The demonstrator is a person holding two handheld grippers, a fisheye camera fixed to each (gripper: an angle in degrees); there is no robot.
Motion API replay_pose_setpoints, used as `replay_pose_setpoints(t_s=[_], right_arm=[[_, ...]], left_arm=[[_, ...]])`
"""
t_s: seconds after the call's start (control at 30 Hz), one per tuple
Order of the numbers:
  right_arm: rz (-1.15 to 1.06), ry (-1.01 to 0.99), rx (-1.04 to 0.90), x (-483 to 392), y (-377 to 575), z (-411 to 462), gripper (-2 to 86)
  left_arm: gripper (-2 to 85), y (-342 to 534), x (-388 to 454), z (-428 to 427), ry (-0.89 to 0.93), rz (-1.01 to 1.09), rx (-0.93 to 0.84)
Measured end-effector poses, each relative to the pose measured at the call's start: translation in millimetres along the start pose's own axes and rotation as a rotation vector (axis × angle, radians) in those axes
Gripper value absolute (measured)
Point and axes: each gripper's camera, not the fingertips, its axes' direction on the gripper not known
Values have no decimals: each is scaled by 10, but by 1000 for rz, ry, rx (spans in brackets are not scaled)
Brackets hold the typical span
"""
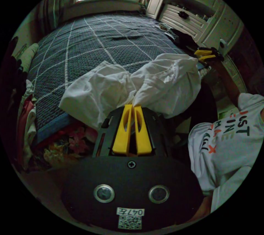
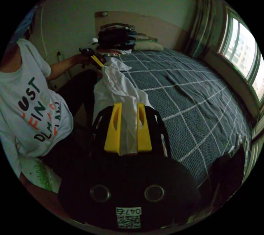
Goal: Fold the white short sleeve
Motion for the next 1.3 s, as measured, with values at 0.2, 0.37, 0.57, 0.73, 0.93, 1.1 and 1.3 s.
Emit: replay_pose_setpoints(t_s=[0.2,0.37,0.57,0.73,0.93,1.1,1.3], right_arm=[[33,-153,-105,-213,-27,478,10],[20,-195,-130,-681,154,383,6],[85,54,-35,-548,-237,129,-3],[76,-72,-180,-740,-206,531,-4],[24,-112,-276,-1401,57,463,-1],[23,48,-64,-1413,-210,-57,10],[-46,131,-263,-1258,-477,137,28]], left_arm=[[-8,108,-23,88,-3,-15,0],[-8,153,-15,192,-33,9,-11],[-9,200,-46,300,-27,-22,-8],[-8,302,-50,334,-16,-35,8],[-8,367,-136,426,49,-67,26],[-9,398,-113,465,50,-77,29],[-9,439,4,472,27,-66,16]])
